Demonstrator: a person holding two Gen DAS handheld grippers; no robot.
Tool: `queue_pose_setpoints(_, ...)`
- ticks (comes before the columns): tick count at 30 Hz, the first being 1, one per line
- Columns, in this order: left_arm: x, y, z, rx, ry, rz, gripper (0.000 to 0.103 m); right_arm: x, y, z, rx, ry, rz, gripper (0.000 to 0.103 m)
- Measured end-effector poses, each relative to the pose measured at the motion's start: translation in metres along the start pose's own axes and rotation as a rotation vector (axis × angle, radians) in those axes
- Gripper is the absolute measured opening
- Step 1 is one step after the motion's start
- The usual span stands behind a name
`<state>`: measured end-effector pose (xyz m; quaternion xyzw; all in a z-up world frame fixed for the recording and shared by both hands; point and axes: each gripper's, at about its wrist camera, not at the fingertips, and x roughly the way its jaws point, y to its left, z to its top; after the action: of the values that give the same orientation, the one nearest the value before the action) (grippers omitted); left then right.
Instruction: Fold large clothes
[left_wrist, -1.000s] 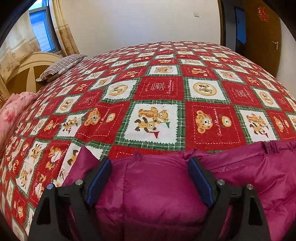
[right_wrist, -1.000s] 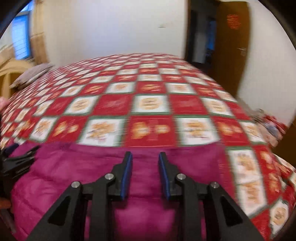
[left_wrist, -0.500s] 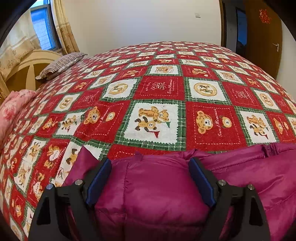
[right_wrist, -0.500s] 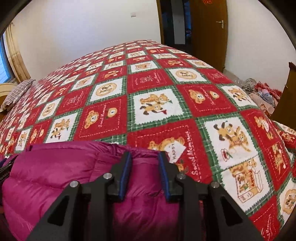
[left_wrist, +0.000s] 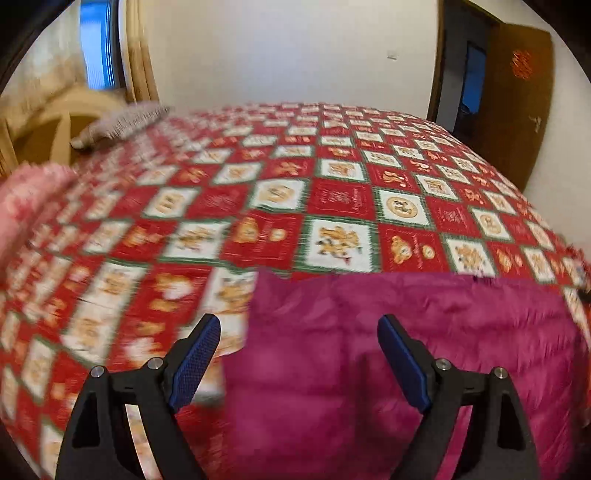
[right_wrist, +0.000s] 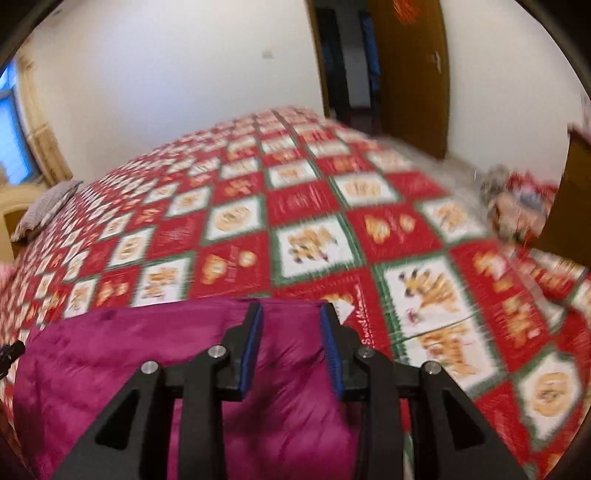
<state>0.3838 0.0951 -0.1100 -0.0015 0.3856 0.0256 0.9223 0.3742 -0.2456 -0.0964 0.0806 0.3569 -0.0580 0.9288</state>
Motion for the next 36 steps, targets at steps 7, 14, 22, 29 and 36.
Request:
queue_pose_setpoints(7, -0.028, 0.024, -0.047, -0.097, -0.017, 0.034, 0.087, -0.037, 0.109, -0.037, -0.136, 0.029, 0.248, 0.016)
queue_pose_setpoints(14, -0.027, 0.034, -0.077, -0.175, 0.008, 0.045, 0.087, 0.002, 0.156, -0.085, -0.174, 0.079, 0.198, 0.014)
queue_pose_setpoints(22, -0.004, 0.031, -0.094, -0.228, 0.065, 0.009, 0.087, 0.016, 0.153, -0.096, -0.197, 0.104, 0.174, 0.011)
queue_pose_setpoints(29, -0.013, 0.038, -0.111, -0.314, 0.072, -0.047, 0.087, 0.018, 0.150, -0.098, -0.172, 0.104, 0.200, 0.011)
queue_pose_setpoints(36, -0.013, 0.033, -0.112, -0.288, 0.084, -0.011, 0.087, 0.018, 0.151, -0.098, -0.170, 0.103, 0.202, 0.011)
